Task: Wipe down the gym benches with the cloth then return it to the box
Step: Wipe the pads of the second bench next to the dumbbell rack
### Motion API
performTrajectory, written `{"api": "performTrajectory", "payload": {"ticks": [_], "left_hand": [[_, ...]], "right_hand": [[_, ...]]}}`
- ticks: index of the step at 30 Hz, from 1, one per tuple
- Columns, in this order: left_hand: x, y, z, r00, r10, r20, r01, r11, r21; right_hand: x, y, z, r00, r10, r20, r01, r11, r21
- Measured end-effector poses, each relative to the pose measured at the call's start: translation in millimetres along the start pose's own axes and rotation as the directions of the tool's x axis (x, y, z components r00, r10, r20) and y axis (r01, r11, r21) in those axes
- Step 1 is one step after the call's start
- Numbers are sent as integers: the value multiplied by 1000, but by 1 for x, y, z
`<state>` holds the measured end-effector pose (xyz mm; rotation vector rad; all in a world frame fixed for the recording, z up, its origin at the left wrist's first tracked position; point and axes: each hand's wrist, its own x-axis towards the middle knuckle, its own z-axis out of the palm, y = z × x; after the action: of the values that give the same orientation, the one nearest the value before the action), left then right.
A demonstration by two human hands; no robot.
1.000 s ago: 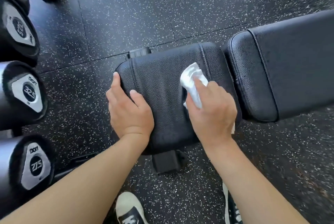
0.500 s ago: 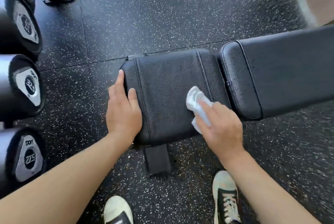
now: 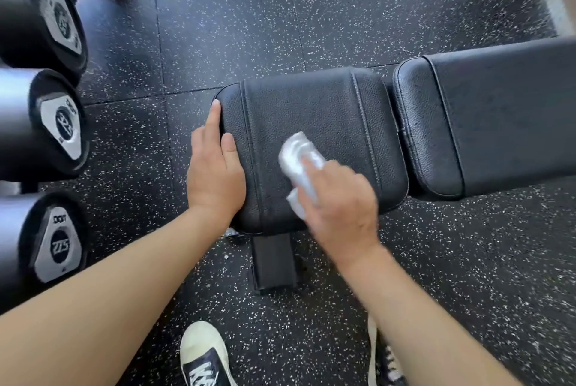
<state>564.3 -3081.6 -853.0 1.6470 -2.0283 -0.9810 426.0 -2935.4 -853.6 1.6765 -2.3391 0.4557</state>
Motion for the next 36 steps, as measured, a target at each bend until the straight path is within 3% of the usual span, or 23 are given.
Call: {"api": "performTrajectory", "payload": {"ticks": [2,5,9,13,18,23,31,36], "left_hand": [[-2,5,-1,997,75,-4,-74,993,96],[0,12,-3,985,174,19,-173,949,265],[4,24,-7,938,319,139,-348,862,370],[18,47,4,909,369,193,-413,859,304],[44,90,45,933,309,182,-358,840,407],[43,90,60,946,313,83,-310,803,509],[48,90,65,943,324,74,-311,781,542],[50,89,64,945,315,87,-307,765,566]], "right_hand": [[16,54,-4,994,104,9,-102,986,-128],[46,95,-3,969,246,31,-241,964,-112],[73,69,13,974,227,23,-227,974,-2],[73,51,11,978,206,42,-209,973,99],[-4,75,-20,982,177,70,-187,968,166],[-46,98,-27,956,287,54,-292,929,230],[146,104,28,877,476,69,-480,860,172],[198,115,48,883,392,257,-445,874,197]]}}
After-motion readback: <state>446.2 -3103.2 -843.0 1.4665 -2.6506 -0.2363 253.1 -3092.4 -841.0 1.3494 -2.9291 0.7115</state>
